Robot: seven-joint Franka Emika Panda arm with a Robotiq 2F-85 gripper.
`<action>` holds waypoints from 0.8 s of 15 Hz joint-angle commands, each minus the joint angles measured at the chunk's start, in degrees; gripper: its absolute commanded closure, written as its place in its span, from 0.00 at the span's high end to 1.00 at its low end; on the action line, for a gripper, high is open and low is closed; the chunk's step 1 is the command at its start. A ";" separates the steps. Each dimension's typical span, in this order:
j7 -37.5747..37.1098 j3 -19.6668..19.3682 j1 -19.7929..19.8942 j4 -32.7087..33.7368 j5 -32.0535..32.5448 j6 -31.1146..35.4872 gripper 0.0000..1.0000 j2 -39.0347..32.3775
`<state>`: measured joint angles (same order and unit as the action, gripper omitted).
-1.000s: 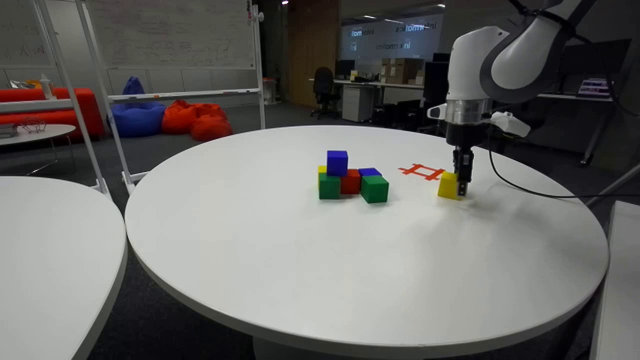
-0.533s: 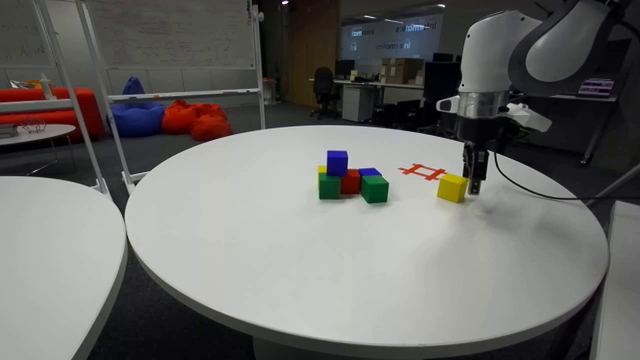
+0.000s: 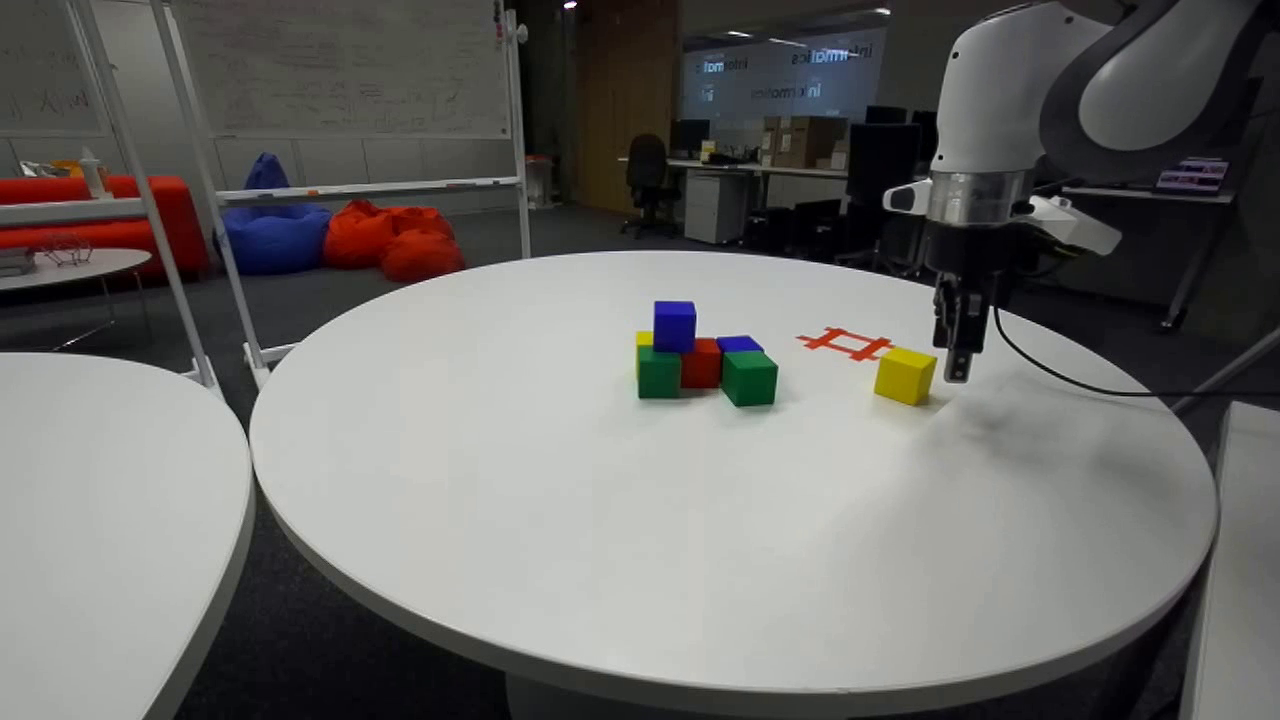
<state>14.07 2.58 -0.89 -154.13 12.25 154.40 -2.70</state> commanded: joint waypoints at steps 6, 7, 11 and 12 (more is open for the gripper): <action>0.01 0.34 -1.06 -5.29 1.81 5.67 1.00 6.95; -1.38 0.37 -1.41 -6.60 3.87 7.17 1.00 8.75; -6.91 2.15 -1.80 -5.69 12.19 9.70 1.00 11.51; -8.90 2.66 -1.58 -6.42 14.62 10.27 1.00 13.19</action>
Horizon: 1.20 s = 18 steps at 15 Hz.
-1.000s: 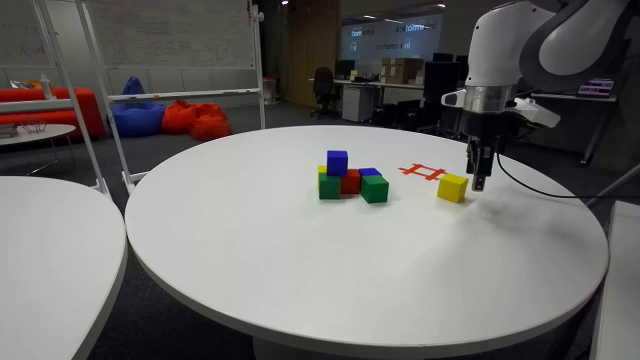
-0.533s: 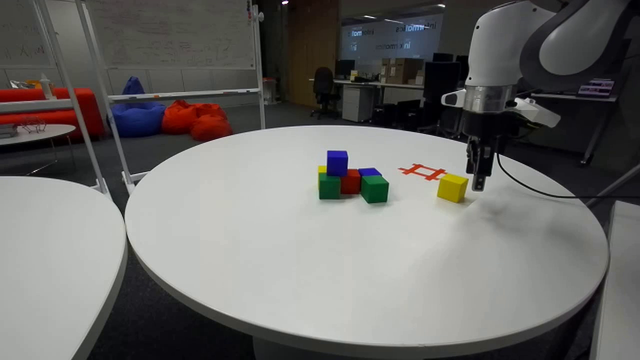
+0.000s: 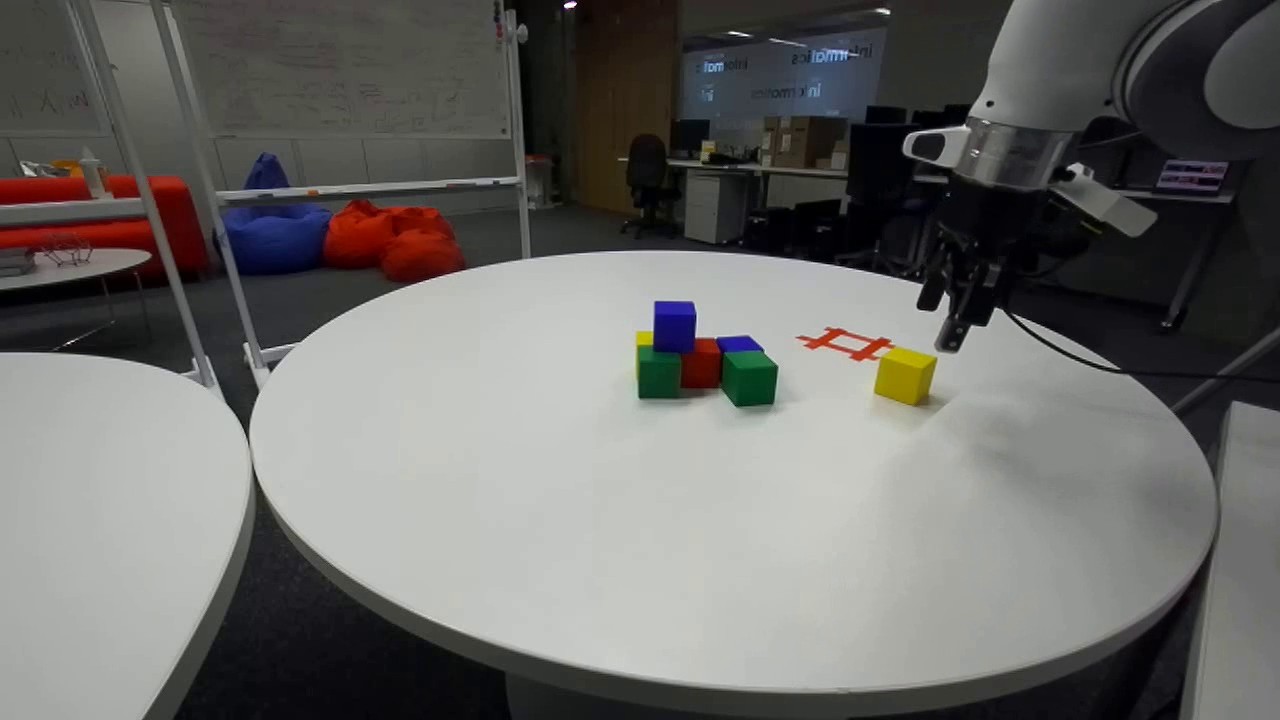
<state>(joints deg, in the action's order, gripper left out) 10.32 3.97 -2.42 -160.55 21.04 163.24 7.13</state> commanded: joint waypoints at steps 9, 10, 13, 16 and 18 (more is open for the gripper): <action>-4.19 1.25 -0.07 1.31 4.47 0.03 1.00 1.74; -2.88 0.99 -0.38 1.60 1.65 0.32 1.00 1.21; -2.49 -0.30 -1.42 1.92 -6.23 1.69 1.00 0.80; -2.39 -1.07 -2.06 2.53 -13.31 1.65 1.00 0.90; -1.80 -1.77 -2.32 3.10 -16.89 1.46 1.00 0.83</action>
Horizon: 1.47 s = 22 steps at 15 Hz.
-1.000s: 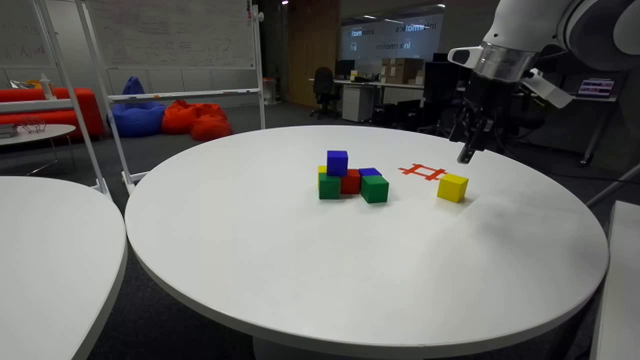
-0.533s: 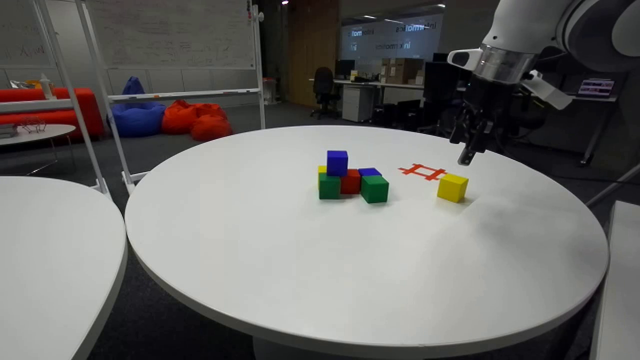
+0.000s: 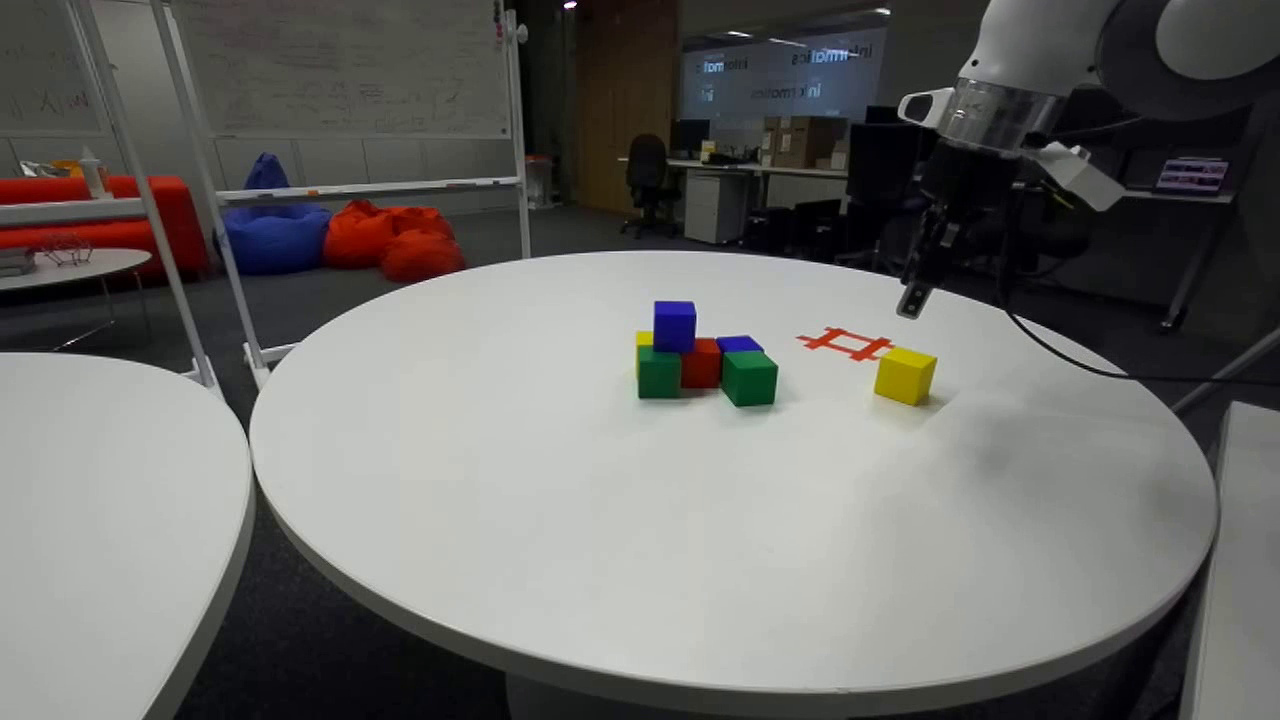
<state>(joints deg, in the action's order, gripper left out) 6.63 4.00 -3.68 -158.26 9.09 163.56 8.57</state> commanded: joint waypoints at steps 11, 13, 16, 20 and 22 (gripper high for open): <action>0.27 -2.37 -1.65 1.45 -14.63 0.75 1.00 0.02; 0.94 -3.19 -2.40 1.88 -17.71 1.16 1.00 -0.23; 1.29 -3.89 -2.76 2.32 -21.45 1.54 1.00 -0.36; -0.70 -3.81 -1.98 2.82 -21.93 1.05 1.00 -0.49; 2.44 -4.59 -3.52 2.16 -25.07 3.75 1.00 0.23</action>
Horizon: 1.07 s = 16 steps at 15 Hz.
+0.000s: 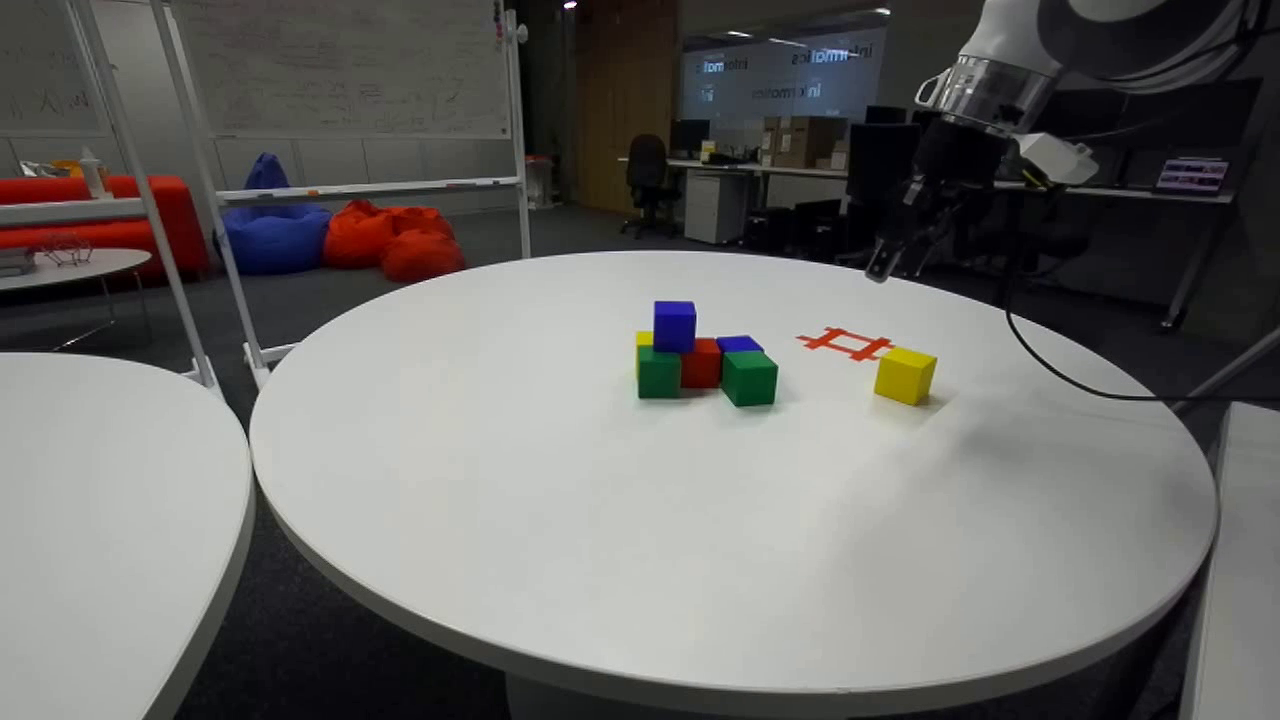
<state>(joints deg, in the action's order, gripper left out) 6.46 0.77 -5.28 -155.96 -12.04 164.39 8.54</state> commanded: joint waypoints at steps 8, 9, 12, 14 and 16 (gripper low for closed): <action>-1.18 0.13 -0.04 -0.24 -1.36 3.58 1.00 -0.12; -3.44 0.58 1.10 -0.28 1.12 2.23 1.00 0.05; -11.11 1.29 4.29 1.14 9.27 -5.95 1.00 0.96; -13.64 0.94 5.04 2.75 11.50 -11.90 1.00 1.16; -16.74 1.10 5.82 4.31 13.56 -17.07 1.00 1.35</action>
<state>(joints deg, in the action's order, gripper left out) -5.59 0.96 -1.29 -153.81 -1.73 154.60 8.74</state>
